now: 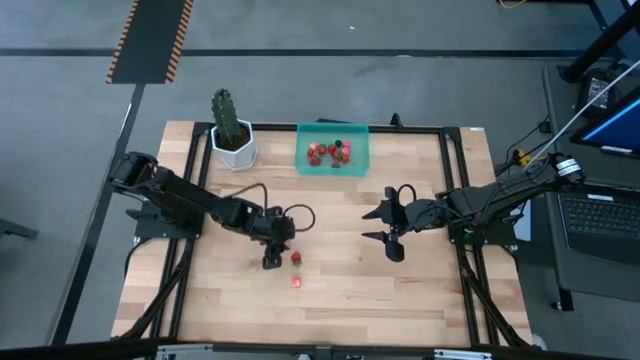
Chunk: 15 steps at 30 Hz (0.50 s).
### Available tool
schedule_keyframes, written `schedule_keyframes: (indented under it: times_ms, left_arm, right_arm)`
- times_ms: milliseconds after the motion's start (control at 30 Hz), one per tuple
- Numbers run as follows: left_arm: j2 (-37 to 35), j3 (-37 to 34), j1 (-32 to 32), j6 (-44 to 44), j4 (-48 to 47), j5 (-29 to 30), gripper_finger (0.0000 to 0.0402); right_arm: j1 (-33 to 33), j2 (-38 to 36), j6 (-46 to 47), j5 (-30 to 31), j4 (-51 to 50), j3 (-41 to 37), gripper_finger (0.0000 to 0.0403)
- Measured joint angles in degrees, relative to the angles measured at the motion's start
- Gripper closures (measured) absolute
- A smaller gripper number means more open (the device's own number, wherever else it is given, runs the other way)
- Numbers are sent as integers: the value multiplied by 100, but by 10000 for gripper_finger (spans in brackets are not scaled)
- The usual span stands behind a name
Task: Pick and placing Produce into tupperware
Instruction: Put the peach into the container
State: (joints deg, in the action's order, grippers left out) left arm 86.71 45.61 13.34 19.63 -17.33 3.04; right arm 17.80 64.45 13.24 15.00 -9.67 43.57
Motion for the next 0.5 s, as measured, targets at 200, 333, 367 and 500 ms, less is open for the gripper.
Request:
schedule_keyframes:
  times_ms: [200,333,367,500]
  left_arm:
    - [-403,479,-363,630,82,690,319]
    - [-428,949,-659,570,69,1087,319]
    - [-407,1092,-780,515,84,1086,315]
    - [-158,1606,-1298,91,-18,1094,309]
  right_arm:
    - [0,0,-3,0,63,0,181]
    - [0,0,-176,1,72,0,181]
    - [0,0,-194,1,72,0,181]
    - [2,0,-154,2,72,0,181]
